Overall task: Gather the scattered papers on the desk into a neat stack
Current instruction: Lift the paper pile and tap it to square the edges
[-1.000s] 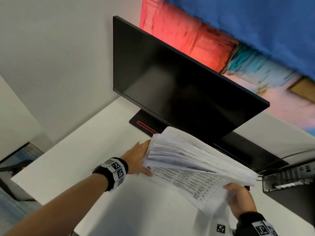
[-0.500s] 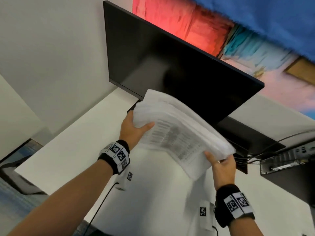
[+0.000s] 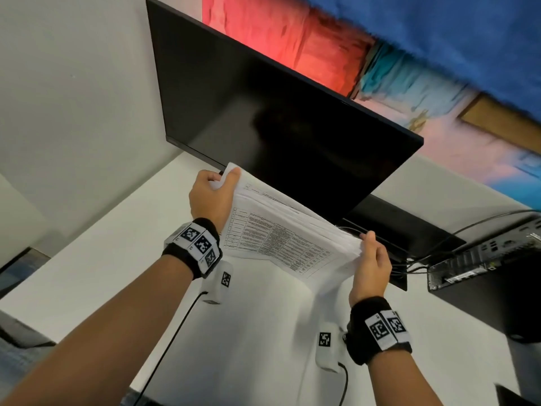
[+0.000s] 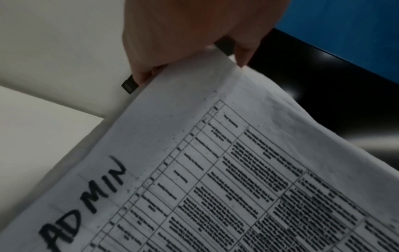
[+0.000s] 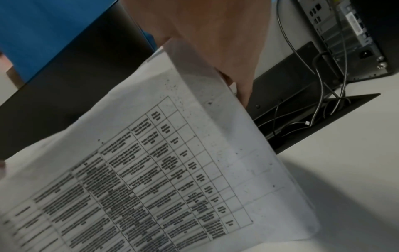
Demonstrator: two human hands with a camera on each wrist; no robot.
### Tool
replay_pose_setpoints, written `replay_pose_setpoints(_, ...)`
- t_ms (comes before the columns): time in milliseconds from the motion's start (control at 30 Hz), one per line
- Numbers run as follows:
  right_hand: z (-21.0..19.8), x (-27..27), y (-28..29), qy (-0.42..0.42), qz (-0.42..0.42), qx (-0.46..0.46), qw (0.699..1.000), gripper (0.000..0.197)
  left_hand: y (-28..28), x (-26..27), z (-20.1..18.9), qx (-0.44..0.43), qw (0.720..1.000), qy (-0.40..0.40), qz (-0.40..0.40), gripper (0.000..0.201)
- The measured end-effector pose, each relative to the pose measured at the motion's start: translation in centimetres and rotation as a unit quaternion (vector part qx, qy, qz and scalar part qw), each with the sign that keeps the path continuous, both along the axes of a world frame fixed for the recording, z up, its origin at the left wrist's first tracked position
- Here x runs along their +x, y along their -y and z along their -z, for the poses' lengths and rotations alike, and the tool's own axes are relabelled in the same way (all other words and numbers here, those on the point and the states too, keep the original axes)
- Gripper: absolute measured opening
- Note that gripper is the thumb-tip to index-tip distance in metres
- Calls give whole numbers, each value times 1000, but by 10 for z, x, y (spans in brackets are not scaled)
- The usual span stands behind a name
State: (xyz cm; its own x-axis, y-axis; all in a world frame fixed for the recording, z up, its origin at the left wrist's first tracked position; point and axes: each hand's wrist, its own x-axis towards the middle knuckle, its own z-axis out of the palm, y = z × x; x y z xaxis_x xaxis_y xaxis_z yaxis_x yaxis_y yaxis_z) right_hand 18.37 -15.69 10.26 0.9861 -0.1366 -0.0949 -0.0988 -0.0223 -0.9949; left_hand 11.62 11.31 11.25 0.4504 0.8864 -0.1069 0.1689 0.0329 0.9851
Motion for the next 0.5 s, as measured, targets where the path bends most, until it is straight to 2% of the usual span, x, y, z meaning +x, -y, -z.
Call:
replay_pose_setpoints(100,-2,4,-5,2,-5,-3,1000,27,6,3,-12,-6,999,-35,9,69)
replay_pose_setpoints(200,-5,7,-8,-2,-8,-2,1000,16,2,8,-9,-4,997,-75,10,68)
replay_pose_setpoints(333,-1,9,-12,17,8,-1,1000,18,-3,17,-6,-4,995,-99,5,58)
replay_pose_setpoints(400,3,6,-12,16,-6,-1,1000,25,-2,19,-8,-14,996,-89,19,69)
replay_pose_setpoints(500,12,3,-6,11,-63,-16,998,42,-7,14,-5,-59,997,-14,51,79)
